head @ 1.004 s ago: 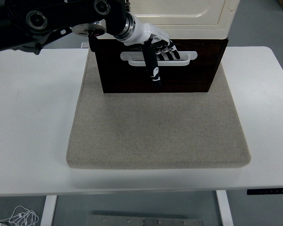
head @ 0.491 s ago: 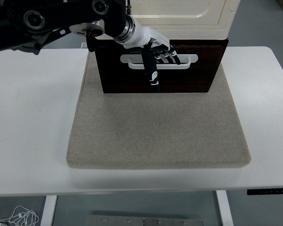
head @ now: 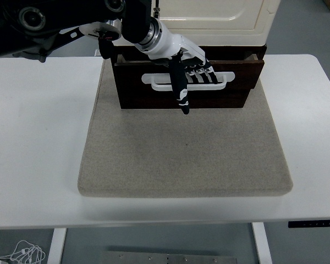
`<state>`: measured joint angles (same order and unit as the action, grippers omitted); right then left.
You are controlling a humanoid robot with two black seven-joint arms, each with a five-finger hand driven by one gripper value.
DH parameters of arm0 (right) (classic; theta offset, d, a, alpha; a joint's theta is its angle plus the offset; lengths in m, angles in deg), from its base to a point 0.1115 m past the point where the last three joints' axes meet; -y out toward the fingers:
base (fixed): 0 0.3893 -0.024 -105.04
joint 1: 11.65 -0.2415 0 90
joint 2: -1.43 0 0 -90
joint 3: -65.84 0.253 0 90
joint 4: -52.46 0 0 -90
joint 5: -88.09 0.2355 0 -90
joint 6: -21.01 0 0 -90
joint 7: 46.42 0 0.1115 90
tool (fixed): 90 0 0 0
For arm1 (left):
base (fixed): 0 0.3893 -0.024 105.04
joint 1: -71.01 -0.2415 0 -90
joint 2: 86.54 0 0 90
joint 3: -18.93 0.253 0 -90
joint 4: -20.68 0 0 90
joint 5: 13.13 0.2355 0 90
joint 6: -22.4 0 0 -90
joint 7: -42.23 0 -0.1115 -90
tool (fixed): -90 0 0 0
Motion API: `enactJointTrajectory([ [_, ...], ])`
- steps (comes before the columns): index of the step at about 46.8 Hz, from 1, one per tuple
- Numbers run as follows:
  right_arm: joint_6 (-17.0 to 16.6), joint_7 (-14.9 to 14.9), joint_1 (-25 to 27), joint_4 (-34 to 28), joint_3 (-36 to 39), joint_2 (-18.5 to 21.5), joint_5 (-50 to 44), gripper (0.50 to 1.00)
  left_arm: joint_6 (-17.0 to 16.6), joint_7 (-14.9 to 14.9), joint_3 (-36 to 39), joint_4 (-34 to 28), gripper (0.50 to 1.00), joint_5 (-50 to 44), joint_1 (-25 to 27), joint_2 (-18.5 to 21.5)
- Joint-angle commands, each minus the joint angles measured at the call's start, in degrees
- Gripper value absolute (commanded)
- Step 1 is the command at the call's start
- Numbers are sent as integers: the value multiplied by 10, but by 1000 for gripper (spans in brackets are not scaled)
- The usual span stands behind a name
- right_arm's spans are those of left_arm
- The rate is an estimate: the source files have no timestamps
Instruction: Open the drawer under the combination cabinet
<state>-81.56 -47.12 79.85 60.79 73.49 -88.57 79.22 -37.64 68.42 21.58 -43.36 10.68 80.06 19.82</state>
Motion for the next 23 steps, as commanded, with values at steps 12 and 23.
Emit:
enactJointTrajectory([
  [12, 0, 0, 0, 0, 0, 0, 0, 926, 6, 0, -7, -26, 1000, -2, 4, 6],
  [23, 0, 0, 0, 0, 0, 0, 0, 926, 9, 1, -7, -42, 1000, -2, 5, 11],
])
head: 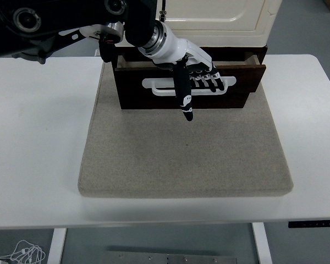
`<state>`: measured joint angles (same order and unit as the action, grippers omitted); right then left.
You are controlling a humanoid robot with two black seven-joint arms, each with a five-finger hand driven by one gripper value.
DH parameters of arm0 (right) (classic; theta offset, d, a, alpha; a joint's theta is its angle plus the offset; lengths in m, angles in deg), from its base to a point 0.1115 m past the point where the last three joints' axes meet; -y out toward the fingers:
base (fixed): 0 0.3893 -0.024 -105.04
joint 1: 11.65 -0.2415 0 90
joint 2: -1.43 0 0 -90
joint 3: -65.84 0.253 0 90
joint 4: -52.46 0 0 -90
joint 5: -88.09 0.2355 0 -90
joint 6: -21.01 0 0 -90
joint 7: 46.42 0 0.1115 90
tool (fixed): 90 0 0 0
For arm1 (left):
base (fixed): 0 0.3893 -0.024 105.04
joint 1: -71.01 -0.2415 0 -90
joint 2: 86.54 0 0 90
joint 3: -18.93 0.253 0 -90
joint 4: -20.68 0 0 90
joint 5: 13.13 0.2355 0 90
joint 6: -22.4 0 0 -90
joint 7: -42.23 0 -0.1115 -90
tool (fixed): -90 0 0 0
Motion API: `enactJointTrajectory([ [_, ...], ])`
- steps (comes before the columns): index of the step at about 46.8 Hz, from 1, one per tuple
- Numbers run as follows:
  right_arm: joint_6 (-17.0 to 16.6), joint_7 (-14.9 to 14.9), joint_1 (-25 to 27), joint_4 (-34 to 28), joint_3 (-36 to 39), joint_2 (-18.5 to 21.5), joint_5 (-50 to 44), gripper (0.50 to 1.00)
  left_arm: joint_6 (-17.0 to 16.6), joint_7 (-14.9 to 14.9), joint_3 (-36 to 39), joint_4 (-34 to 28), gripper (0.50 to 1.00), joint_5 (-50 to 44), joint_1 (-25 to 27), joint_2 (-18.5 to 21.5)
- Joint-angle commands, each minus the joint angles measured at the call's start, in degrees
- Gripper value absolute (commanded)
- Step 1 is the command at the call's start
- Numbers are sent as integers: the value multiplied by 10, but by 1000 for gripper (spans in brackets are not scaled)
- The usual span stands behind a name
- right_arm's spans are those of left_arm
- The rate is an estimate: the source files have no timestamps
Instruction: Open the drawer under the combination cabinet
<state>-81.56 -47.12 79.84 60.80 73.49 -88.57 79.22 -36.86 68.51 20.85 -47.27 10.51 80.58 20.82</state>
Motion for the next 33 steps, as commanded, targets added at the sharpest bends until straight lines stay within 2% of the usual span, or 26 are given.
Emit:
enactJointTrajectory([
  [1, 0, 0, 0, 0, 0, 0, 0, 926, 1, 0, 0, -5, 1000, 0, 0, 2],
  [10, 0, 0, 0, 0, 0, 0, 0, 926, 3, 0, -1, -9, 1000, -3, 1, 7],
  [33, 0, 0, 0, 0, 0, 0, 0, 928, 37, 7, -10, -24, 1000, -5, 9, 24],
])
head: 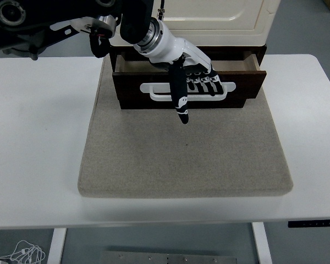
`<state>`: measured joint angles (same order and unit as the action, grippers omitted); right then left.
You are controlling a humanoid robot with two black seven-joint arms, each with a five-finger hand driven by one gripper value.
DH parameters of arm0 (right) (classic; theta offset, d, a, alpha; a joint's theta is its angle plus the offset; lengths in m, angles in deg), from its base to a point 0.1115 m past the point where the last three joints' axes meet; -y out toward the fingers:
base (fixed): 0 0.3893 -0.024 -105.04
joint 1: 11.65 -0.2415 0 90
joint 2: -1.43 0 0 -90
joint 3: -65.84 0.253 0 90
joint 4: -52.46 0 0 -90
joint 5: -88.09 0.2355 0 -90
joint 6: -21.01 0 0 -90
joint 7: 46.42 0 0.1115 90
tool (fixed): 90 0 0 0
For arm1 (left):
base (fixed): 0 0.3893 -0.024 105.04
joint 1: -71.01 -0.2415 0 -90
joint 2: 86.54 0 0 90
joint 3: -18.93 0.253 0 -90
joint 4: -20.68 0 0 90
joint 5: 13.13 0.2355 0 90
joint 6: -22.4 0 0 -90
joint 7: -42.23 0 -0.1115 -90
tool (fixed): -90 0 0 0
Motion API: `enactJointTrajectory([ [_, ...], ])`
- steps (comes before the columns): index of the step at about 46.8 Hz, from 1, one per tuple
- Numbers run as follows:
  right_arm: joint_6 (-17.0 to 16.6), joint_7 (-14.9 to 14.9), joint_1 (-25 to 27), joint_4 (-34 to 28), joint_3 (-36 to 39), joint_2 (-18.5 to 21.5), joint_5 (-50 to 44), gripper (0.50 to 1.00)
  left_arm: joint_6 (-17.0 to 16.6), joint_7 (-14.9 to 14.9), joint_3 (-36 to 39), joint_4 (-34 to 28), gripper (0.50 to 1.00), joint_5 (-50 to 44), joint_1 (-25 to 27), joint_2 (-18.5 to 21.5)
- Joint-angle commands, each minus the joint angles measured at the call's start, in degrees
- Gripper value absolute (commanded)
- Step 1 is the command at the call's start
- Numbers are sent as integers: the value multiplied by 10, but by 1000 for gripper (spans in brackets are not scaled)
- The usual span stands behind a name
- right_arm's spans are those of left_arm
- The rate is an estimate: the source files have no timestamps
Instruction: Open the drawer under the combination cabinet
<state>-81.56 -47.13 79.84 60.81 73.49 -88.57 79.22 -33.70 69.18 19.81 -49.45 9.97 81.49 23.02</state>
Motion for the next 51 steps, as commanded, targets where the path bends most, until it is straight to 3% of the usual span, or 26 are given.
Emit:
enactJointTrajectory([
  [1, 0, 0, 0, 0, 0, 0, 0, 926, 7, 0, 0, -3, 1000, 0, 0, 5],
  [20, 0, 0, 0, 0, 0, 0, 0, 926, 11, 1, -18, -25, 1000, -1, 0, 14],
  [30, 0, 0, 0, 0, 0, 0, 0, 926, 11, 1, -74, -26, 1000, -1, 0, 20],
  [37, 0, 0, 0, 0, 0, 0, 0, 926, 11, -1, -150, -17, 1000, -2, -5, 21],
  [51, 0, 0, 0, 0, 0, 0, 0, 926, 11, -9, -406, 25, 1000, -1, -61, -18],
])
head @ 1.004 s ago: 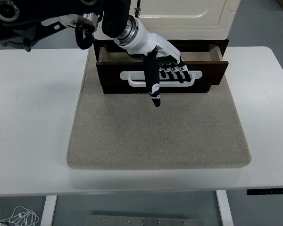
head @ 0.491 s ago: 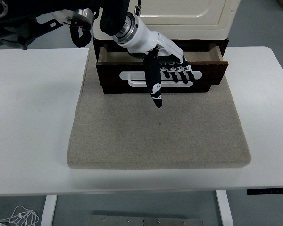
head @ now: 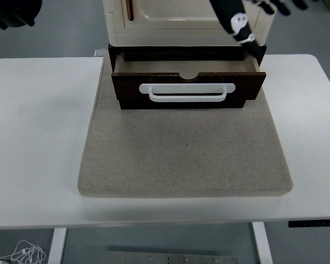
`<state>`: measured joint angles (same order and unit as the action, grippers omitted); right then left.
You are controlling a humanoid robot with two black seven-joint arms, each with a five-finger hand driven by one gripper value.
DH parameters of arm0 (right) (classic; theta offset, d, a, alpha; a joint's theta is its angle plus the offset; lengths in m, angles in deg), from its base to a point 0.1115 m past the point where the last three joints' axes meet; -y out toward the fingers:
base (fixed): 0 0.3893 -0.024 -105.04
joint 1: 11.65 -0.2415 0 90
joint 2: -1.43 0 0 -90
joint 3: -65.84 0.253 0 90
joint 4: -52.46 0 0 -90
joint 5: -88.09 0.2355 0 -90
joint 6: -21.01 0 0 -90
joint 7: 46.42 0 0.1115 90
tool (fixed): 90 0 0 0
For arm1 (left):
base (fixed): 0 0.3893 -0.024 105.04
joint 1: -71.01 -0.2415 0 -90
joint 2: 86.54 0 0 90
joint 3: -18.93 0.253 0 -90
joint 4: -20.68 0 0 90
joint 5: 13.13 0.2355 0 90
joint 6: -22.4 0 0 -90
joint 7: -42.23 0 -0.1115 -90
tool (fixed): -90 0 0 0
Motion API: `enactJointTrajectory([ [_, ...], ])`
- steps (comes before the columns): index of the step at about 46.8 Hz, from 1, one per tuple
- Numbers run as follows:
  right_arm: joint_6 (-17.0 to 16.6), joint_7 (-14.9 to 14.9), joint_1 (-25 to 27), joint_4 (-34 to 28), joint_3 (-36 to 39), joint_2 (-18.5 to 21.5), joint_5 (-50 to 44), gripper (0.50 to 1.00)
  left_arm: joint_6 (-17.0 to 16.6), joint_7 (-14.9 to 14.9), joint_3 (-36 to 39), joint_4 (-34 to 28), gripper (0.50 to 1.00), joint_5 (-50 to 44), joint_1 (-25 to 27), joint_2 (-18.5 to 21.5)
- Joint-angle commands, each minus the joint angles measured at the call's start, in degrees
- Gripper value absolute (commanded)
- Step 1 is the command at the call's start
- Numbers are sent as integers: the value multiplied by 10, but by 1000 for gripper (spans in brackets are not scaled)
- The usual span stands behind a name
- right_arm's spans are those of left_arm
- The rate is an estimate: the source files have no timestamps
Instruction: Open the drawer under the combination cabinet
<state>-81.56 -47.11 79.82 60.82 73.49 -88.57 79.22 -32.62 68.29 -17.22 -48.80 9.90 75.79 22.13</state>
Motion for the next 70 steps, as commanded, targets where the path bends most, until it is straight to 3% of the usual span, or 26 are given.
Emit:
enactJointTrajectory([
  [1, 0, 0, 0, 0, 0, 0, 0, 926, 0, -1, -45, 25, 1000, 0, -4, -12],
  [24, 0, 0, 0, 0, 0, 0, 0, 926, -11, -123, -261, 133, 1000, 1, -7, -6],
  [35, 0, 0, 0, 0, 0, 0, 0, 926, -135, -166, -320, 167, 1000, -1, -6, 14],
  [41, 0, 0, 0, 0, 0, 0, 0, 926, -177, -202, -323, 169, 1000, -10, -43, 26],
  [47, 0, 0, 0, 0, 0, 0, 0, 926, -214, -207, -339, 175, 1000, -27, -70, 30],
  [59, 0, 0, 0, 0, 0, 0, 0, 926, -315, -207, -347, 229, 1000, -103, -94, 84],
  [70, -1, 0, 1, 1, -1, 0, 0, 926, -335, -207, -343, 276, 1000, -157, -148, 112],
])
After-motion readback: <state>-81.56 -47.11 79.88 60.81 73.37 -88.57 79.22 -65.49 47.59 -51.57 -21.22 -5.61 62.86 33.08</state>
